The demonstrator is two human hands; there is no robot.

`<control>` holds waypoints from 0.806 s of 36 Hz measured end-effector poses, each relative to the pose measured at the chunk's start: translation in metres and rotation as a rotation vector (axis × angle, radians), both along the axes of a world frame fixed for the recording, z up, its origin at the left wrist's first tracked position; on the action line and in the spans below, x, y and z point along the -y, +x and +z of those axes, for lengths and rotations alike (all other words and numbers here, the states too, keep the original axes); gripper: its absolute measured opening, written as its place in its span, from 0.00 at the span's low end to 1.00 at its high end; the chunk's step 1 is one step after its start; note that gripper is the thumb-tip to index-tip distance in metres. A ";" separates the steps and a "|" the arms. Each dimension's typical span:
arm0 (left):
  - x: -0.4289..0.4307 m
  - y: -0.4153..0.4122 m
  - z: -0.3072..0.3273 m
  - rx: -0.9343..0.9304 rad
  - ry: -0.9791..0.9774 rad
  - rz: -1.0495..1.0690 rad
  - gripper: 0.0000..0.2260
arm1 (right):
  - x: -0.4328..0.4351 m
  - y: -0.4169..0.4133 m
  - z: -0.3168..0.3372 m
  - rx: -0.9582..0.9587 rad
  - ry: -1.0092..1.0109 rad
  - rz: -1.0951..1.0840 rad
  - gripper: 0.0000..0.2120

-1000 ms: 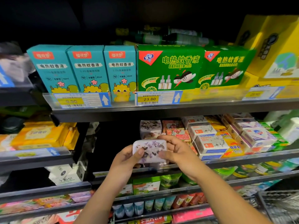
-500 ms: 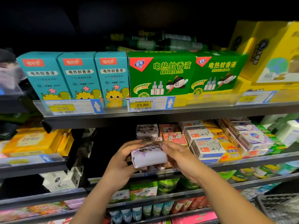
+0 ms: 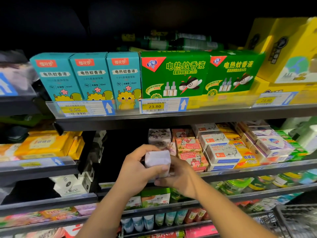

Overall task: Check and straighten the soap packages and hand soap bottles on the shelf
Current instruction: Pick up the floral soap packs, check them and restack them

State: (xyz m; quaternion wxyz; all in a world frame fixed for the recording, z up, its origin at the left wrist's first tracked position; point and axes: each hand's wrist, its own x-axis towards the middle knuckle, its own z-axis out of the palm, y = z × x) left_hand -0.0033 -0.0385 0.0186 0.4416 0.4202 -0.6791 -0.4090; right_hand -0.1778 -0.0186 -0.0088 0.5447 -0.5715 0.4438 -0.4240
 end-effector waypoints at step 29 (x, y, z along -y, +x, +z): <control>0.003 0.025 -0.017 0.175 -0.314 0.029 0.22 | 0.006 -0.037 0.037 -0.356 -0.271 -0.115 0.28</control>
